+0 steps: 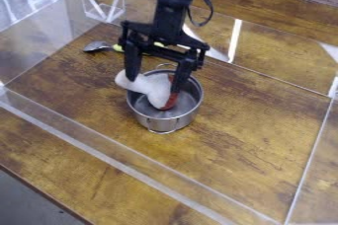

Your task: Remove the mushroom from the silver pot and put it on the table

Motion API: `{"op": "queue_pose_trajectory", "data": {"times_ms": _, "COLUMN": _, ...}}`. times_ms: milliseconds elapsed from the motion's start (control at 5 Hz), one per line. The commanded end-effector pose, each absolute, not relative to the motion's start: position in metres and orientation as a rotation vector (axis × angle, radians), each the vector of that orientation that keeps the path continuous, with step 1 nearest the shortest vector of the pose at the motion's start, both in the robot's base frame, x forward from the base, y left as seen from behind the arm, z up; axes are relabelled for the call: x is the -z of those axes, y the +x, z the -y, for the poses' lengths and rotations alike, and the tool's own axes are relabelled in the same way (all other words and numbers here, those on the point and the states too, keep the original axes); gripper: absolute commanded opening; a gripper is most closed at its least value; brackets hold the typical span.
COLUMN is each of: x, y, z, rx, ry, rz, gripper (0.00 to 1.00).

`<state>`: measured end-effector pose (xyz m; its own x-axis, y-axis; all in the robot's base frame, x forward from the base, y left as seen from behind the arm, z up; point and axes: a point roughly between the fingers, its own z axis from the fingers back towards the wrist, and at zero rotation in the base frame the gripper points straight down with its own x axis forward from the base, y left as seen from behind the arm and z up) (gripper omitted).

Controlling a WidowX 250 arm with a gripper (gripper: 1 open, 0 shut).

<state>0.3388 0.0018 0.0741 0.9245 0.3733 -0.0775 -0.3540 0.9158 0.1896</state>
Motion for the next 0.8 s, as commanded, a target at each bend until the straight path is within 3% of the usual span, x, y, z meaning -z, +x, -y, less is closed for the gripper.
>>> {"op": "queue_pose_trajectory", "data": {"times_ms": 0, "x": -0.080, "y": 0.348, "z": 0.007, "rx": -0.547, "ry": 0.162, "rz": -0.056, "gripper": 1.00}}
{"op": "queue_pose_trajectory", "data": {"times_ms": 200, "x": -0.084, "y": 0.347, "z": 0.009, "rx": -0.708, "ry": 0.157, "rz": -0.054, "gripper": 1.00}}
{"op": "queue_pose_trajectory", "data": {"times_ms": 400, "x": -0.088, "y": 0.348, "z": 0.011, "rx": -0.803, "ry": 0.154, "rz": -0.062, "gripper": 0.00}}
{"op": "queue_pose_trajectory", "data": {"times_ms": 600, "x": -0.091, "y": 0.348, "z": 0.001, "rx": -0.940, "ry": 0.148, "rz": -0.071, "gripper": 0.00}}
